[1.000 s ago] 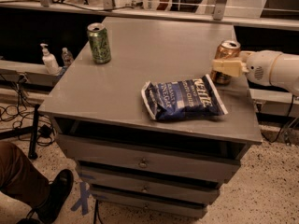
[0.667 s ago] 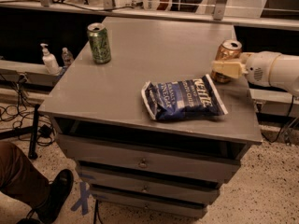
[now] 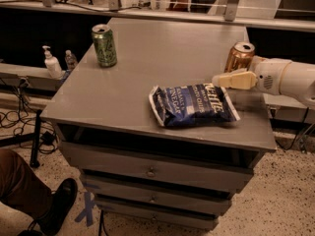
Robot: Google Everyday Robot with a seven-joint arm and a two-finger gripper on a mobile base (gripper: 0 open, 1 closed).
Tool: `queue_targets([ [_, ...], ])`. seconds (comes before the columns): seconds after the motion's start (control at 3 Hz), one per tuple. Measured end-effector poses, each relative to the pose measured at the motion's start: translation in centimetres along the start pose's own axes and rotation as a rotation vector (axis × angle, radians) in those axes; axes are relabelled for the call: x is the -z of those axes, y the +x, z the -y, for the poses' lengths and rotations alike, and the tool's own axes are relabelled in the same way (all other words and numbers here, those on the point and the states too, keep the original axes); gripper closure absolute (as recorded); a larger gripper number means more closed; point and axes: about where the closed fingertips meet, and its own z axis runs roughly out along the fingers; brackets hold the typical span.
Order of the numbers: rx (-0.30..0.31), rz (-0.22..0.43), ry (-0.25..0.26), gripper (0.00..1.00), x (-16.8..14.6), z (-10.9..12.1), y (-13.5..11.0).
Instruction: Move orange can near blue chip bag
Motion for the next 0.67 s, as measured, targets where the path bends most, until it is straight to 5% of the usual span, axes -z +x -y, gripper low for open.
queue_targets([
  [0.67,-0.008,0.06,-0.04,0.0,1.1,-1.1,-0.9],
])
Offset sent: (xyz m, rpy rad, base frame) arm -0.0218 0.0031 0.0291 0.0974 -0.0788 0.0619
